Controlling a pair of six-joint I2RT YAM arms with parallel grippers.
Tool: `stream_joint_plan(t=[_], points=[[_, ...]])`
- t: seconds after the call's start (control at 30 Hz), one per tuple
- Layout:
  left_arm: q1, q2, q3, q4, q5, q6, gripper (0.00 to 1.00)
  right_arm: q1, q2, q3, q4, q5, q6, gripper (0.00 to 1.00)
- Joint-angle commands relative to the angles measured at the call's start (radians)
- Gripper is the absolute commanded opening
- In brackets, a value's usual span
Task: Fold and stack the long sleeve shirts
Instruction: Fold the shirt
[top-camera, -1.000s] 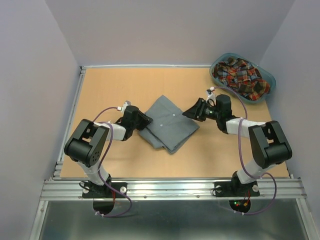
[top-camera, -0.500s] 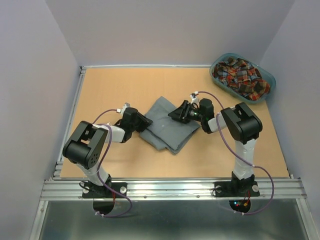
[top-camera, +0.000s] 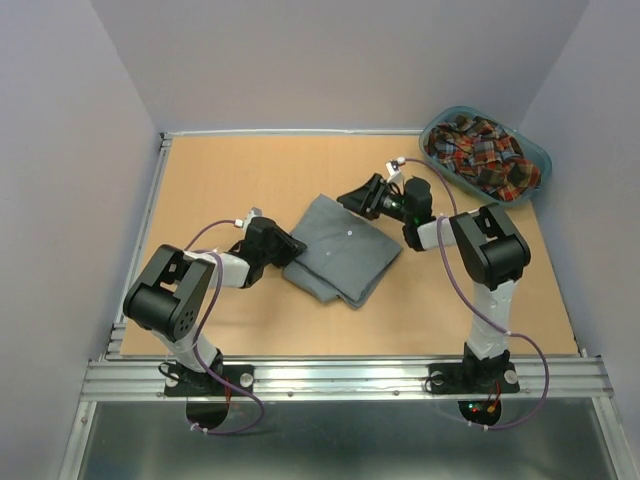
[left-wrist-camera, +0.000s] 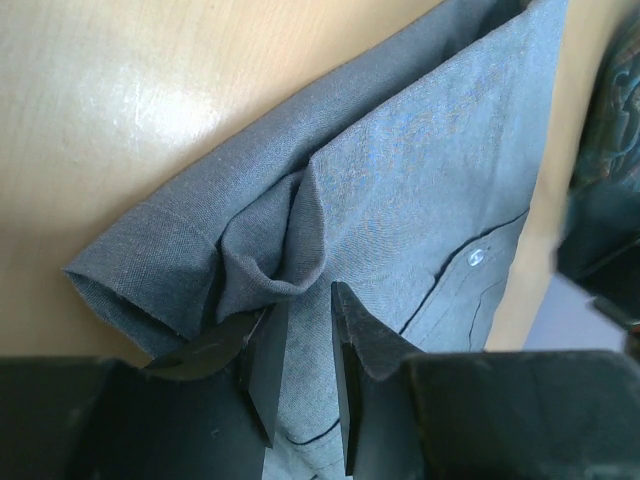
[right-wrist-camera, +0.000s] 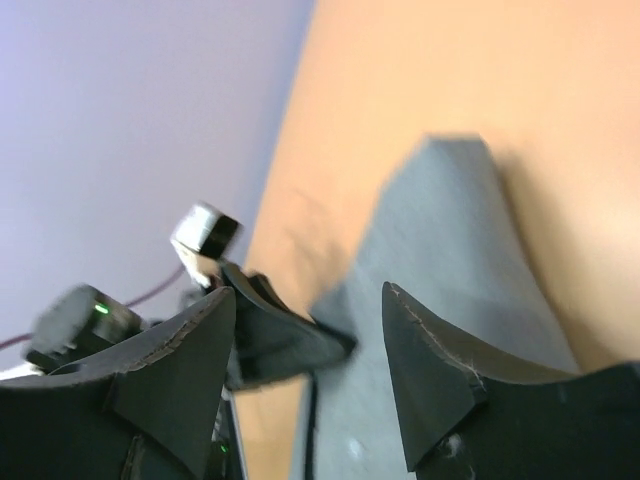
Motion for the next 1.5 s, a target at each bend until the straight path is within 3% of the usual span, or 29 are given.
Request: stream_joint_plan(t=[0.0,0.37,0.67,0.93,1.17,1.3,1.4,1.47], points=[[0.006,-0.017,-0.007,-0.096,-0.015,0.046,0.36,0.042,0.042,0.194,0.010,-0.019,0.032,0.66],[0.004,-0.014,-0.018,-0.107,-0.009,0.056,0.36,0.093,0.336,0.495,-0.155,0.002,0.007,0.66],[0.004,-0.029,-0.062,-0.107,0.003,0.054,0.36,0.036,0.380,0.454,-0.255,0.130,0.003,0.66],[0.004,-0.098,-0.047,-0.134,-0.010,0.092,0.39,0.001,0.216,0.428,-0.398,0.124,-0.144,0.67],[0.004,-0.204,0.027,-0.231,-0.035,0.152,0.53,-0.001,-0.083,0.285,-0.594,0.105,-0.301,0.67],[0.004,-0.291,0.051,-0.320,-0.089,0.160,0.60,-0.004,-0.254,0.198,-0.780,0.249,-0.500,0.67],[0.004,-0.307,0.062,-0.360,-0.148,0.166,0.60,-0.005,-0.305,0.139,-0.887,0.294,-0.577,0.66],[0.004,-0.296,0.080,-0.377,-0.156,0.172,0.52,-0.005,-0.340,0.116,-0.953,0.347,-0.626,0.65]])
